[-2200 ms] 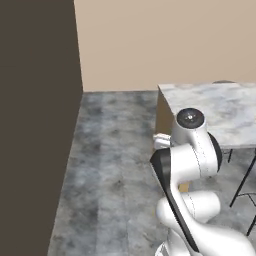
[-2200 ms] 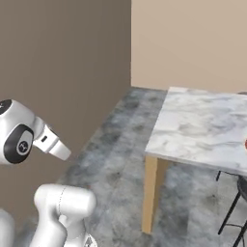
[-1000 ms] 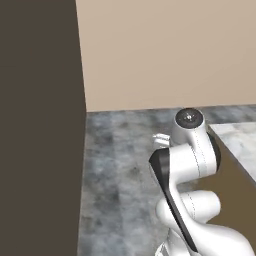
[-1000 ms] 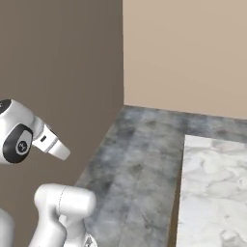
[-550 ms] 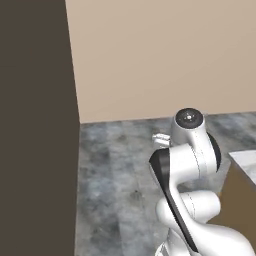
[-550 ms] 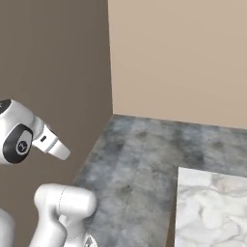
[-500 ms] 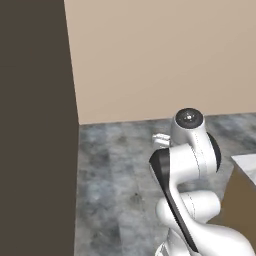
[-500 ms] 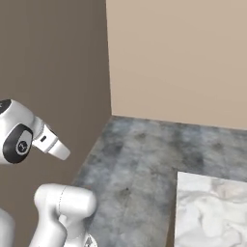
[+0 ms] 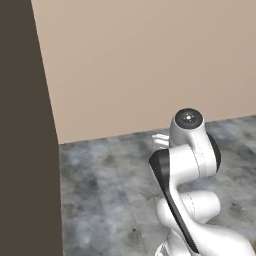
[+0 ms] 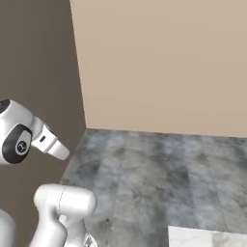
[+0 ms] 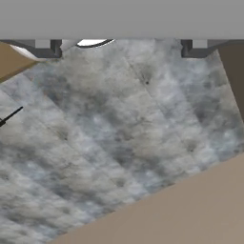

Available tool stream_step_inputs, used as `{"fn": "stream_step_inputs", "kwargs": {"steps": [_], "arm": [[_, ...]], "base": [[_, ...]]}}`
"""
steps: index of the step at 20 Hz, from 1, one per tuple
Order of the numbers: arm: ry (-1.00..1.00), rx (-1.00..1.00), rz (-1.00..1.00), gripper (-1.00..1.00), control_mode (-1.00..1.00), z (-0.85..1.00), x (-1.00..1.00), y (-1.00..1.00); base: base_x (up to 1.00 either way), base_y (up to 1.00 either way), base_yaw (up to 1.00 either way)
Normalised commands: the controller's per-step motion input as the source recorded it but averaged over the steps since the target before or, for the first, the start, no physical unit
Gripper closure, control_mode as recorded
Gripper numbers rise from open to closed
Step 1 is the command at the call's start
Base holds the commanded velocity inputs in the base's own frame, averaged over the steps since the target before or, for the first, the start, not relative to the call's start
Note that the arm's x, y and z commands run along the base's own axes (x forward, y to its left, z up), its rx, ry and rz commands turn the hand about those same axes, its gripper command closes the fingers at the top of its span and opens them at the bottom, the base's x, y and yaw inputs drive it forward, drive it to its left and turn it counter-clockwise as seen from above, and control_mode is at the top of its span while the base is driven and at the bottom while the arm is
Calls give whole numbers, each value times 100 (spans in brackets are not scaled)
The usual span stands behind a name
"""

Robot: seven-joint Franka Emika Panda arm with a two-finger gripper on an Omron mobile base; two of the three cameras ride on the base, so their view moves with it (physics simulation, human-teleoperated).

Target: Take the smaller bowl and place it next to the appetizer plate on the dining counter , and place the larger bowl next to the plate with cooked food.

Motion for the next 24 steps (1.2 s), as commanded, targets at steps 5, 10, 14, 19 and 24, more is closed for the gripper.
{"fn": "stream_step_inputs", "kwargs": {"steps": [5, 10, 14, 19, 24], "arm": [[0, 0, 0, -100, 100, 0, 0, 0], [0, 0, 0, -100, 100, 0, 0, 0], [0, 0, 0, -100, 100, 0, 0, 0], [0, 0, 0, -100, 100, 0, 0, 0], [0, 0, 0, -100, 100, 0, 0, 0]], "base": [[100, 0, -47], [100, -8, -51], [100, -18, -52], [100, -13, -55], [100, -6, -49]]}}
